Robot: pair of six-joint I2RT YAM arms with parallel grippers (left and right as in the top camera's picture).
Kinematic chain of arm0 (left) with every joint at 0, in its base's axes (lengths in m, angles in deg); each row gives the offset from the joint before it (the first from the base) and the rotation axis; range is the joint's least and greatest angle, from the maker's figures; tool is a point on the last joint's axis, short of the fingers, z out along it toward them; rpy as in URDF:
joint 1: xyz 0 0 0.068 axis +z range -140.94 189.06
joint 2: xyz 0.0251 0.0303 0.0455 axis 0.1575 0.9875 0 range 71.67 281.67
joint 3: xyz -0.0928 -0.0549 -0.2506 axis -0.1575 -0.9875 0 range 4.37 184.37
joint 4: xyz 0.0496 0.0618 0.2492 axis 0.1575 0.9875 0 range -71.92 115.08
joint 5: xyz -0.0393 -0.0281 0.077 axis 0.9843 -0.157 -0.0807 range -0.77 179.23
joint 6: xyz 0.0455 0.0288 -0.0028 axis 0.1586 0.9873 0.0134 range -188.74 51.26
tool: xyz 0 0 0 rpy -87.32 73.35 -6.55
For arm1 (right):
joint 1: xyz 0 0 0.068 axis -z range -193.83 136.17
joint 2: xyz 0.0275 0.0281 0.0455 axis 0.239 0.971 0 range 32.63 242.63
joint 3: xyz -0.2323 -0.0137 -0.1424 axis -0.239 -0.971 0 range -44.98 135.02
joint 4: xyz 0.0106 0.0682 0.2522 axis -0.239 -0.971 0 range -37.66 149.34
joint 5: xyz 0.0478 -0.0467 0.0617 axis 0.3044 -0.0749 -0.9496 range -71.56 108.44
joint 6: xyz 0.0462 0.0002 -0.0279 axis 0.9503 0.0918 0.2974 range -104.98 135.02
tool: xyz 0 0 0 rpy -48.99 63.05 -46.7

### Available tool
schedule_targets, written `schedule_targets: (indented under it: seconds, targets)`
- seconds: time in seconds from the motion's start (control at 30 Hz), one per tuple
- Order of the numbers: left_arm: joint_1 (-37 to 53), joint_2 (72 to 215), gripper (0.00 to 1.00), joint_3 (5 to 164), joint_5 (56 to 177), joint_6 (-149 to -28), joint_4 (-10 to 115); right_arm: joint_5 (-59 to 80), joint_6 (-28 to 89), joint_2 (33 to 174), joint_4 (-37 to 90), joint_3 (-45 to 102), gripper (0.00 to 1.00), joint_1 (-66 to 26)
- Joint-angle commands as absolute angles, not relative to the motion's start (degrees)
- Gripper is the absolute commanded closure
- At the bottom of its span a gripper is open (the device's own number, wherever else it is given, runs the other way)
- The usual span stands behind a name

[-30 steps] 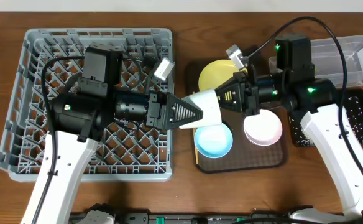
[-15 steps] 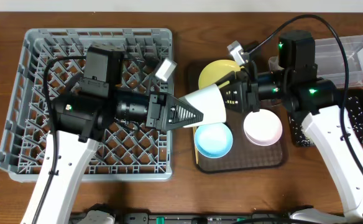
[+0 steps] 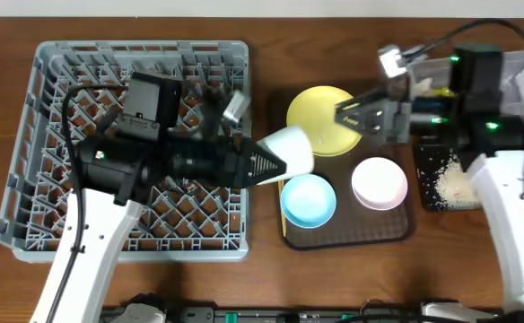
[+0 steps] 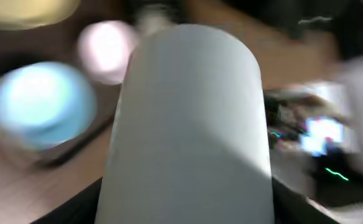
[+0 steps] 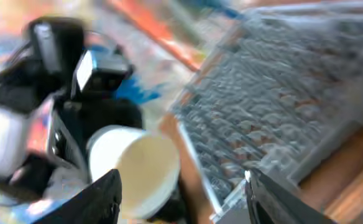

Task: Sort waste into correct bins and load items into the dishwasher
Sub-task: 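Place the white cup upside down in the dish rack with the left gripper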

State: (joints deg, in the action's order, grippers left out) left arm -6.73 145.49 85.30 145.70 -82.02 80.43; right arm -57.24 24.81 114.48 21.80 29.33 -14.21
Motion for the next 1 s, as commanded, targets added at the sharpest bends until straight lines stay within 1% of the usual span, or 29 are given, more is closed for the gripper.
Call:
schedule_targets:
  seconds: [0.0,0.07,0.1,0.13,0.2,0.3,0.4,0.57,0.7,0.97]
  targets:
    - [-6.8,145.2,0.41,85.1,120.4,-81.5,85.1,-40.0,24.2,111.2,15.1,29.6,0.37,-11.5]
    - [-6.8,145.2,0.42,85.1,110.7,-82.5,89.5,-24.3,24.1,109.6,8.1,29.6,0.37,-11.6]
    - [-6.8,145.2,0.42,85.1,106.7,-83.9,91.6,-18.6,24.0,108.9,5.5,29.6,0.38,-11.8]
    - [-6.8,145.2,0.42,85.1,103.5,-84.7,93.6,-14.9,23.0,108.3,3.2,29.6,0.39,-12.1]
    - [-6.8,145.2,0.42,85.1,99.3,-86.7,97.5,-11.6,20.4,107.3,-0.4,29.6,0.39,-12.8]
    - [-6.8,145.3,0.42,84.5,98.4,-90.0,102.3,-11.5,18.8,106.4,-3.2,29.6,0.39,-13.1]
    - [-6.8,145.2,0.44,81.2,98.3,-92.5,103.2,-11.5,18.7,106.0,-4.8,29.6,0.39,-13.1]
    - [-6.8,145.3,0.44,71.1,97.5,-96.4,98.2,-11.6,18.6,106.0,-5.4,29.6,0.39,-13.2]
    - [-6.8,145.3,0.44,64.8,100.2,-96.5,92.0,-11.6,18.6,106.0,-5.4,29.6,0.38,-13.2]
    - [-6.8,145.3,0.44,63.7,100.2,-96.5,90.0,-11.6,18.6,106.0,-5.8,29.6,0.38,-13.1]
